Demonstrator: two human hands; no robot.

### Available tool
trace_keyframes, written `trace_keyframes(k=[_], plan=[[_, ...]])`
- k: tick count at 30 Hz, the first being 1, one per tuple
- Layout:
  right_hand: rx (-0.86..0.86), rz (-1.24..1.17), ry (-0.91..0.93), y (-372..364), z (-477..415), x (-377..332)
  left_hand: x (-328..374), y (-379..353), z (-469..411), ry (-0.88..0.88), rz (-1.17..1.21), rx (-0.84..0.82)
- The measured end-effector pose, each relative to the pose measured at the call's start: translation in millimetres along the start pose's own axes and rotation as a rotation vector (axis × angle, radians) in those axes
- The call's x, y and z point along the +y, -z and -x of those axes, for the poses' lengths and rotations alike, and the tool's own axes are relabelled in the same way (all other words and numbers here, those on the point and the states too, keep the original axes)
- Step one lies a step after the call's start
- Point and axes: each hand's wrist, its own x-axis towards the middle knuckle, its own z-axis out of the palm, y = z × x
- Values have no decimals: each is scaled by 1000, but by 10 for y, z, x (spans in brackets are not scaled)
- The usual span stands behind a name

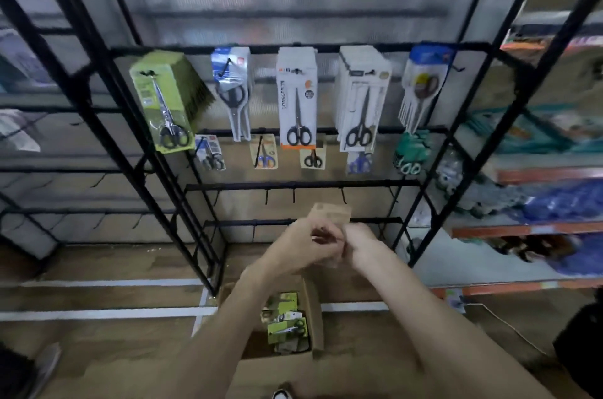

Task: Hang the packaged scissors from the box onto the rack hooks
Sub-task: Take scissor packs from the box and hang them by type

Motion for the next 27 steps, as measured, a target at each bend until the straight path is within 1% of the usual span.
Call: trace_keyframes(k=[2, 3, 6, 9, 11, 15, 19, 25, 27], plan=[[-25, 9, 123, -8, 242, -19, 133, 134, 100, 29, -34, 58], [-22, 57, 184, -13, 350, -22, 161, 212, 137, 59, -75, 118], [4, 131, 314, 15, 601, -15, 150, 431, 264, 192, -279, 295], [8, 150, 381, 59, 744, -15, 113, 588, 427, 224, -401, 334], [0, 110, 392, 64, 804, -21, 85, 662, 517, 220, -450, 322], [-8, 82, 400, -33, 833, -36, -20, 831, 650, 284, -590, 237], [0, 68, 388, -231, 764, -69, -194, 1044, 672, 307, -696, 155], [19, 50, 386, -715, 566, -168, -496, 1472, 556, 325, -713, 112], [35, 91, 381, -904, 445, -151, -637, 1602, 510, 332, -705, 102]])
